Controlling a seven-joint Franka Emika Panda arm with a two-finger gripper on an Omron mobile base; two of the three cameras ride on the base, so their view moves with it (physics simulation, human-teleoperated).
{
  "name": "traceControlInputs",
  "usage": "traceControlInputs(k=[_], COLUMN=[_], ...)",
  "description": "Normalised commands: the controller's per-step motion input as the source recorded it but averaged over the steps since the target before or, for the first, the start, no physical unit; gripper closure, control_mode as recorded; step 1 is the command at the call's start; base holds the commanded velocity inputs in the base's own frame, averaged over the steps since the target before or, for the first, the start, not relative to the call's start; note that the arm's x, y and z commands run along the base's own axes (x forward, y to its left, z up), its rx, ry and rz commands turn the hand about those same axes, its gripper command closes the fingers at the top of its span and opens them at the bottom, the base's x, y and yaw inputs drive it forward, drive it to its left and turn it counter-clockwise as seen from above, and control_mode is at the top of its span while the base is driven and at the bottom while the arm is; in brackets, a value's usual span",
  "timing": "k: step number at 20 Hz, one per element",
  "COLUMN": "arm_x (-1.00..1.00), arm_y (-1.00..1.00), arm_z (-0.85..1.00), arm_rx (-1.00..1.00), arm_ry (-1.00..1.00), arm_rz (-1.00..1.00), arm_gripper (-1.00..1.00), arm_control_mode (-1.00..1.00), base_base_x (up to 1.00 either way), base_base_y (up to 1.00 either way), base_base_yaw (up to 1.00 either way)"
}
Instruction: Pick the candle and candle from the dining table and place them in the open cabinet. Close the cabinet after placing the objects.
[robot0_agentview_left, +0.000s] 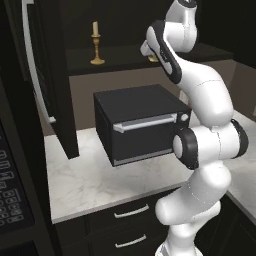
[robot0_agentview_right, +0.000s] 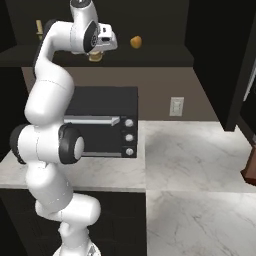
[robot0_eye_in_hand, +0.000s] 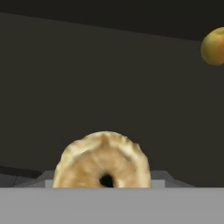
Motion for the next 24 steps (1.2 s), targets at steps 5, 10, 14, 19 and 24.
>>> traceControlInputs(k=[5,10,14,19,24], arm_x=[0.32,0.34,0.41,0.43,0.44], arm_y=[0.01,0.00,0.03,0.10,0.18], arm_z=[-0.03,-0.14,-0.21,-0.25,-0.21], arm_rx=[0.00,0.00,0.00,-0.01,-0.03], arm_ry=[0.01,0.01,0.00,0.01,0.02], arm_rz=[0.02,0.03,0.03,0.03,0.01], arm_gripper=[1.00,1.00,1.00,1.00,-1.00], arm_control_mode=[-1.00,-1.00,-1.00,-1.00,-1.00], base_base_x=[0.00,0.00,0.00,0.00,0.00], base_base_y=[0.00,0.00,0.00,0.00,0.00], base_base_yaw=[0.00,0.00,0.00,0.00,0.00])
